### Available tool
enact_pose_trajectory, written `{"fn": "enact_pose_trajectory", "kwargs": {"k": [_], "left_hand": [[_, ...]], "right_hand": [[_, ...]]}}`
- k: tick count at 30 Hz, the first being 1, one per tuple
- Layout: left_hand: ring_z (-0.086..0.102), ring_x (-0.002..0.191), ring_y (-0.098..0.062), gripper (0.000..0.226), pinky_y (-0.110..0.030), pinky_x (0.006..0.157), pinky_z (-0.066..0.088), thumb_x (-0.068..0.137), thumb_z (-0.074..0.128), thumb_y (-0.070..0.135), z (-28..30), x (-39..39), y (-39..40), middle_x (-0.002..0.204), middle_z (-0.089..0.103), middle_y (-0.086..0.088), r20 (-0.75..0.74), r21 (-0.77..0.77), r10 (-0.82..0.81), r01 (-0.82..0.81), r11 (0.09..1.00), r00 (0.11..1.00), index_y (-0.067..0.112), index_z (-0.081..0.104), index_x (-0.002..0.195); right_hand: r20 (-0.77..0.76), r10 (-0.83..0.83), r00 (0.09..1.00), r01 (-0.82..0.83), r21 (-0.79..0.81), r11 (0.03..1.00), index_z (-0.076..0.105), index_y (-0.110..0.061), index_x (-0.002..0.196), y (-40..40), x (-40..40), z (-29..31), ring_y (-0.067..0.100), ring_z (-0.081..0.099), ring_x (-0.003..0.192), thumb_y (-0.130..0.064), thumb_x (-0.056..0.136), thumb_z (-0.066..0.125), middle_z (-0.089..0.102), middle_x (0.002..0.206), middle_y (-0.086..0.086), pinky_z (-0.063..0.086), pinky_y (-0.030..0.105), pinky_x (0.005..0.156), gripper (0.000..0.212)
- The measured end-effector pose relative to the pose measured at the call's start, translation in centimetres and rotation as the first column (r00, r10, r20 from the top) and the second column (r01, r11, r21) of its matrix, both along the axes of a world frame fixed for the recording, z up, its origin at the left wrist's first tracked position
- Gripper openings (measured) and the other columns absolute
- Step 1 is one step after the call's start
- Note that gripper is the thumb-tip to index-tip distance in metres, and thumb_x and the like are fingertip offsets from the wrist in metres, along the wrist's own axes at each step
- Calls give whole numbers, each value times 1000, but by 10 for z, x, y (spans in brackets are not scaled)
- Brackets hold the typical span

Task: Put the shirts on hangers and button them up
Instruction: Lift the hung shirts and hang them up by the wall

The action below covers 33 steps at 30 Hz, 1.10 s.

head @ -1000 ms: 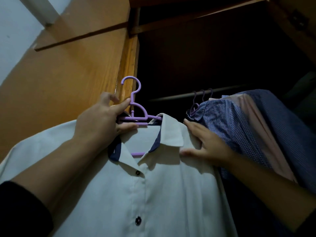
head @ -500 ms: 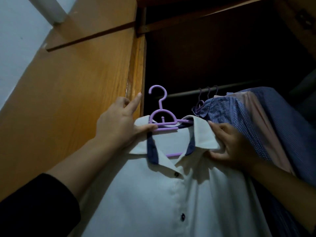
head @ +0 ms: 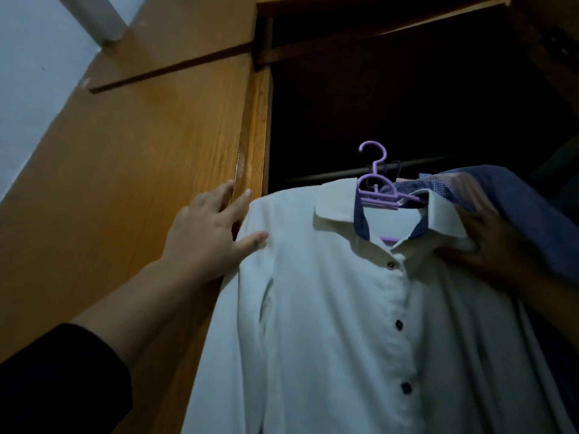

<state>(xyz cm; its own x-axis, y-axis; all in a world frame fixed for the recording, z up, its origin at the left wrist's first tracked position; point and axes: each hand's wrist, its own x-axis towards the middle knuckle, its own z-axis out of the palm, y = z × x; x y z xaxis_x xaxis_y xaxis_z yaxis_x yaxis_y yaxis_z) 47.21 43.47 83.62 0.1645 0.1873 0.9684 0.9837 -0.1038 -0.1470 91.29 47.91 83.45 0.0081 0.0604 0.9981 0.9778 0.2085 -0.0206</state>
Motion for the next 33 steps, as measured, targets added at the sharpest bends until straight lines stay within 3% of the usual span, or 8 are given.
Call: {"fn": "enact_pose_trajectory", "kwargs": {"k": [5,9,15,20,24,28,31,33], "left_hand": [[0,148,-19,93,-43,117,14,76,13,76,-3,-7,8,161,-6,3,79,-63,-18,23,998,997,27,-6,152],[-3,148,-16,91,-39,117,10,79,10,73,-11,-12,10,161,-8,2,117,-77,-50,60,995,992,23,-6,152],[-5,147,-15,87,-37,118,8,81,7,73,-18,-15,15,161,-8,2,109,-56,-88,94,994,990,23,-6,152],[-6,147,-15,87,-36,118,8,82,10,72,-17,-17,15,160,-9,2,98,-58,-84,90,994,992,23,-7,152],[-4,147,-16,87,-35,118,8,84,8,74,-17,-17,17,160,-8,1,86,-30,-93,95,995,992,22,-6,151],[-2,148,-16,86,-35,118,10,85,12,75,-17,-20,20,160,-6,2,79,-9,-120,121,993,990,23,-4,151],[1,148,-17,86,-35,117,11,80,15,67,-16,-21,19,160,-3,2,79,-9,-140,141,990,987,23,-1,151],[2,148,-17,86,-36,117,13,79,17,64,-16,-21,19,160,-1,3,86,-2,-166,167,986,982,22,1,152]], "right_hand": [[-60,26,998,-26,12,1000,42,-25,141,-4,-9,6,34,44,127,-89,57,35,39,142,10,44,47,97,106],[-92,26,995,-28,-16,999,27,-32,146,-1,-17,12,30,31,137,-91,58,38,27,151,3,38,51,103,107],[-224,-24,974,-2,-114,993,27,-26,147,5,-28,13,32,35,135,-73,72,55,22,155,2,34,49,105,93],[-175,-239,955,216,-142,966,36,-23,138,2,-42,8,37,46,120,-73,69,58,41,135,17,42,46,92,88],[-77,-266,961,266,-17,964,47,-18,121,6,-53,13,35,53,104,-62,68,70,54,112,17,47,41,80,73],[46,-358,933,356,41,933,53,-13,112,21,-59,28,33,52,85,-60,61,75,53,94,16,45,37,66,72],[84,-386,918,381,78,921,55,-11,105,26,-70,41,34,52,87,-54,60,78,55,92,17,44,38,67,66],[103,-451,887,445,74,892,54,-12,112,29,-76,49,34,53,95,-56,63,75,57,101,16,42,37,72,69]]}}
